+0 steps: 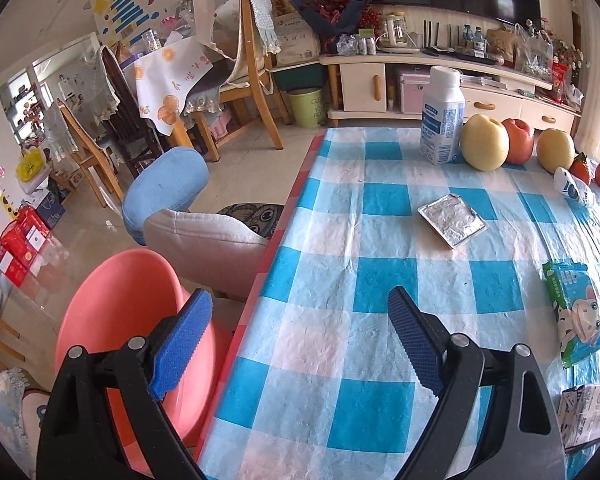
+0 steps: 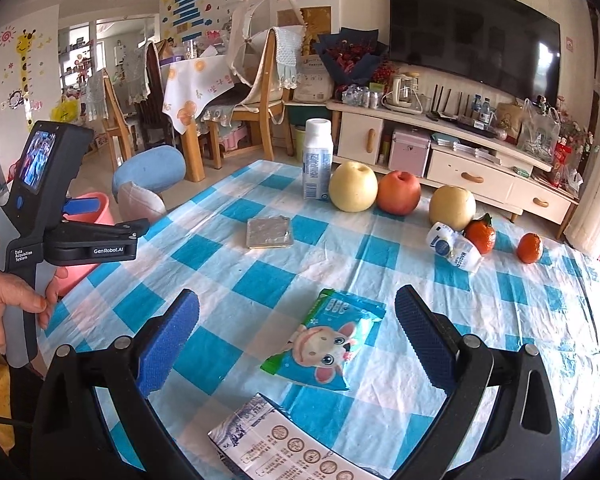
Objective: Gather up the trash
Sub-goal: 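Bring both empty tools back over the table, then grasp the foil tray with the left tool while the right tool grasps the MAGICDAY pouch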
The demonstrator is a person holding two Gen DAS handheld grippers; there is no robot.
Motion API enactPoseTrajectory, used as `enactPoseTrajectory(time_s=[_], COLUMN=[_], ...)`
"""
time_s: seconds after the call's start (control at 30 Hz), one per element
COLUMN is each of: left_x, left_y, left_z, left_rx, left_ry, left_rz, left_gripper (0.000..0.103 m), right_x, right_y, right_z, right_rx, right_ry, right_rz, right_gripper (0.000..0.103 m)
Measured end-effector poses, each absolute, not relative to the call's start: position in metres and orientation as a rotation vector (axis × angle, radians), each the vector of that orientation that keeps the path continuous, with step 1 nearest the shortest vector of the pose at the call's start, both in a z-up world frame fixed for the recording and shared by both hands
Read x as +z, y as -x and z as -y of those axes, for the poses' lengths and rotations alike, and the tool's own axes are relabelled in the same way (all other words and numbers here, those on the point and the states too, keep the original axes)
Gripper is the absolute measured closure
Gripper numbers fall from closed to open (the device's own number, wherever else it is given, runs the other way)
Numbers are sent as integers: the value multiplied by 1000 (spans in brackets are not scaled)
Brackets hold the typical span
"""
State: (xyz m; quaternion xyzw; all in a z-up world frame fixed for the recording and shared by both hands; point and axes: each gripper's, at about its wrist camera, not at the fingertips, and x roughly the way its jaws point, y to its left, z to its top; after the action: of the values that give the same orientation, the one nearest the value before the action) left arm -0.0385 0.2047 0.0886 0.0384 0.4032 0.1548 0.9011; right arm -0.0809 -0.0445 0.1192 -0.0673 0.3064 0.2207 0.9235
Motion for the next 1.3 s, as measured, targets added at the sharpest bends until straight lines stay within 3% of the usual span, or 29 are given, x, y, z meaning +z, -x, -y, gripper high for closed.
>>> enactPoseTrajectory(time_s=[0.7,1.3], left_x=[90,34], left_y=[20,-70], left_z=[-165,-127], left_rx=[70,27], left_ry=[54,199], left_rz=[-777,-891], left_gripper=[14,14], right_x=[142,77], right_y=[52,-63], right_z=[154,194], right_rx=[216,196], right_ry=[28,1], right_rz=[-561,-714], right_gripper=[4,4])
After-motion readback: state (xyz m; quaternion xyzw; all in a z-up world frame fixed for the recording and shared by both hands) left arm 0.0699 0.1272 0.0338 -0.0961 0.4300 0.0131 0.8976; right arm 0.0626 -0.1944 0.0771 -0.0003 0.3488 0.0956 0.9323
